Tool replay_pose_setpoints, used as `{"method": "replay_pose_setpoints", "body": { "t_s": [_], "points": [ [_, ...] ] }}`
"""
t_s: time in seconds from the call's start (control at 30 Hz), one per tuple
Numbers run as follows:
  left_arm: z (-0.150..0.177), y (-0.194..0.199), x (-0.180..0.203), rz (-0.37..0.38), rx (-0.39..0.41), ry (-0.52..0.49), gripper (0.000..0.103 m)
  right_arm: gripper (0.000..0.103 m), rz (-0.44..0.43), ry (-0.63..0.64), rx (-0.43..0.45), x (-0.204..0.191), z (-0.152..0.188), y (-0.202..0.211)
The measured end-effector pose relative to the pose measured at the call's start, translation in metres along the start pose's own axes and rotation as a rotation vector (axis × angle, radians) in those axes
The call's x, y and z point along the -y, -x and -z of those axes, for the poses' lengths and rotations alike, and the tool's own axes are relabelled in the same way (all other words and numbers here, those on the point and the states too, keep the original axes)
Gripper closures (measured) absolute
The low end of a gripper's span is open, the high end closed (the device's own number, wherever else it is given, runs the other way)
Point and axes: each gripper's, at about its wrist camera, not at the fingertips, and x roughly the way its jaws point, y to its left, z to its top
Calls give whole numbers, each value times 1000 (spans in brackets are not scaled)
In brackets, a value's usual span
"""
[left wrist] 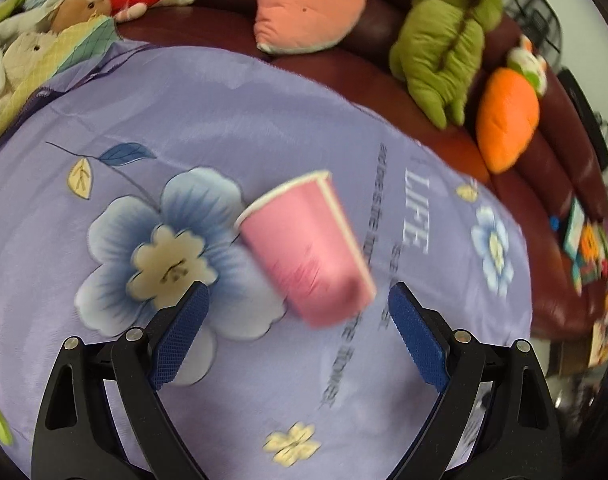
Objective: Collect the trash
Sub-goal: 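Close right tool on the green pastry packet, then close left tool around the pink paper cup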
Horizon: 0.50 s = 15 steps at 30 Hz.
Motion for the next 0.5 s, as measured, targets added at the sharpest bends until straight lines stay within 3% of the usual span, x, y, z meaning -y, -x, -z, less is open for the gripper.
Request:
{"method": "replay_pose_setpoints", "body": {
  "t_s": [0.23,0.5],
  "points": [
    [-15,-33,10,-70,-3,93,11,58,-13,-5,-15,10,-5,-13],
    [-20,-51,14,-130,-6,70,11,57,-32,-25,-33,18,-4,-25]
  ]
}}
